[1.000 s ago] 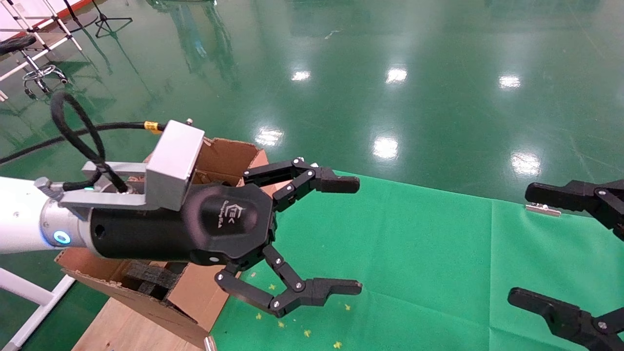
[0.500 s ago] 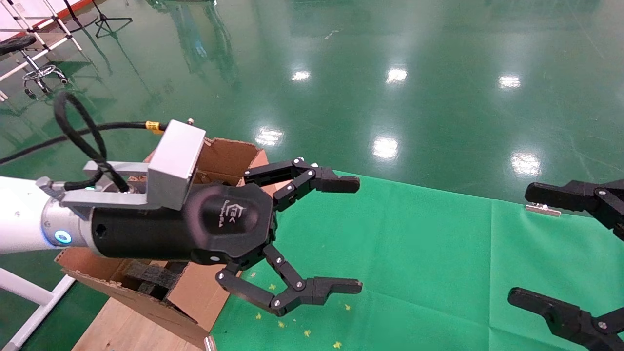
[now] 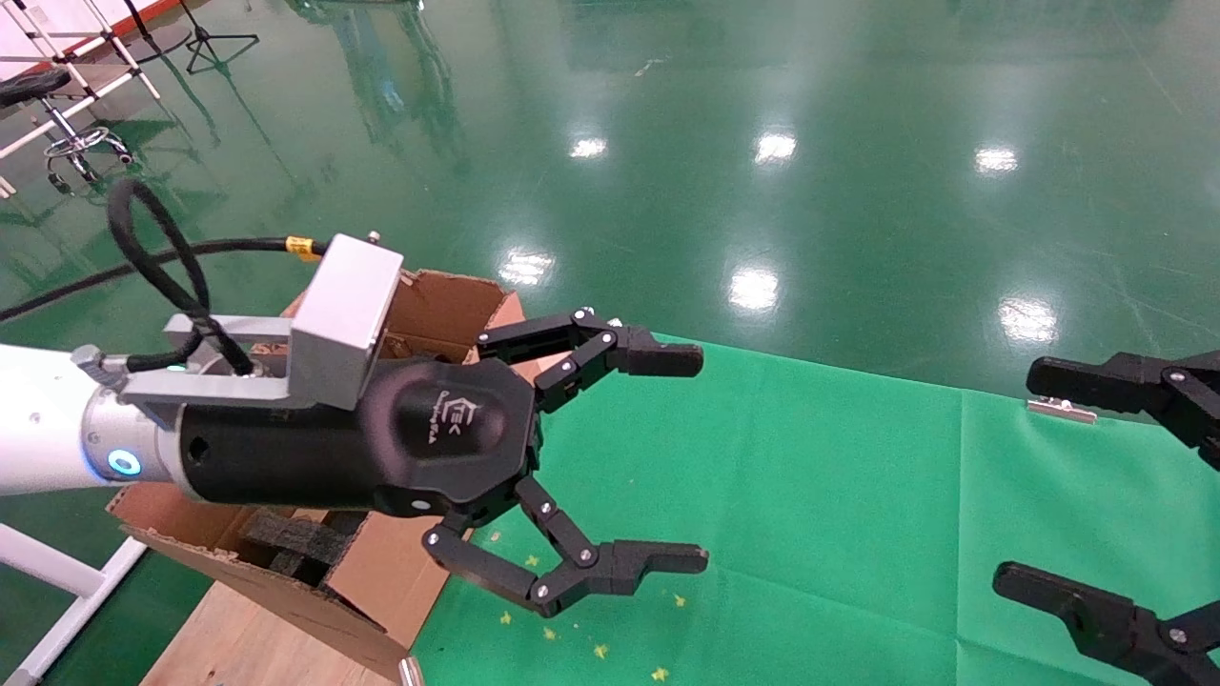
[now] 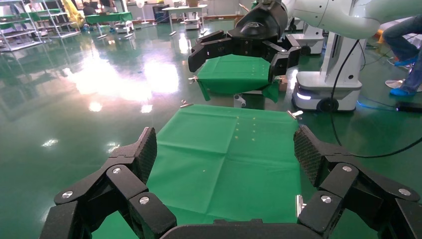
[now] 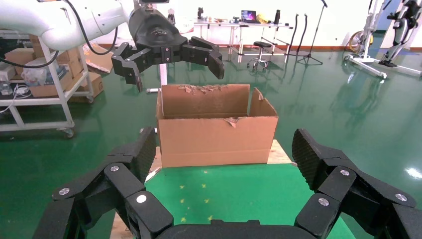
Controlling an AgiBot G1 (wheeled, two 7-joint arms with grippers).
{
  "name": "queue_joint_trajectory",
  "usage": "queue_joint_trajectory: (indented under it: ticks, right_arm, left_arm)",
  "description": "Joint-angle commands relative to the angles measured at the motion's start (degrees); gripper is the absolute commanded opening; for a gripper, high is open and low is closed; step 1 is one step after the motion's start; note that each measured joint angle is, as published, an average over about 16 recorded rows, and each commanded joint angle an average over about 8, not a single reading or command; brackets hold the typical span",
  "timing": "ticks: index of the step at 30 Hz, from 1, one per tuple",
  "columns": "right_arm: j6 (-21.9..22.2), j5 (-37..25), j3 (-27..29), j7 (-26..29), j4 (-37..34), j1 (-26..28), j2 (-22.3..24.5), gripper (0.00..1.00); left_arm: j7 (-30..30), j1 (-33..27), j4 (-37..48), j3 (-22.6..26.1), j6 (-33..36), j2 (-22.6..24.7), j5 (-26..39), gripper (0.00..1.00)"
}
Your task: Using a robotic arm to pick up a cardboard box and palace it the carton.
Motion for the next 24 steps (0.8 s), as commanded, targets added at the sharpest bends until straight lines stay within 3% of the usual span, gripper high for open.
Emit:
queue_joint_trajectory:
  ticks: [1, 24]
  right_arm:
    - [0.0, 0.0, 0.0, 0.0, 0.0, 0.0, 0.0, 1.0]
    - [0.0, -0.01, 0.0, 0.0, 0.0, 0.0, 0.0, 1.0]
  left_arm:
    - [0.0, -0.01, 0.01, 0.01, 0.0, 0.0, 0.01, 1.0]
    - [0.0, -0.04, 0.03, 0.03, 0.0, 0.0, 0.04, 1.0]
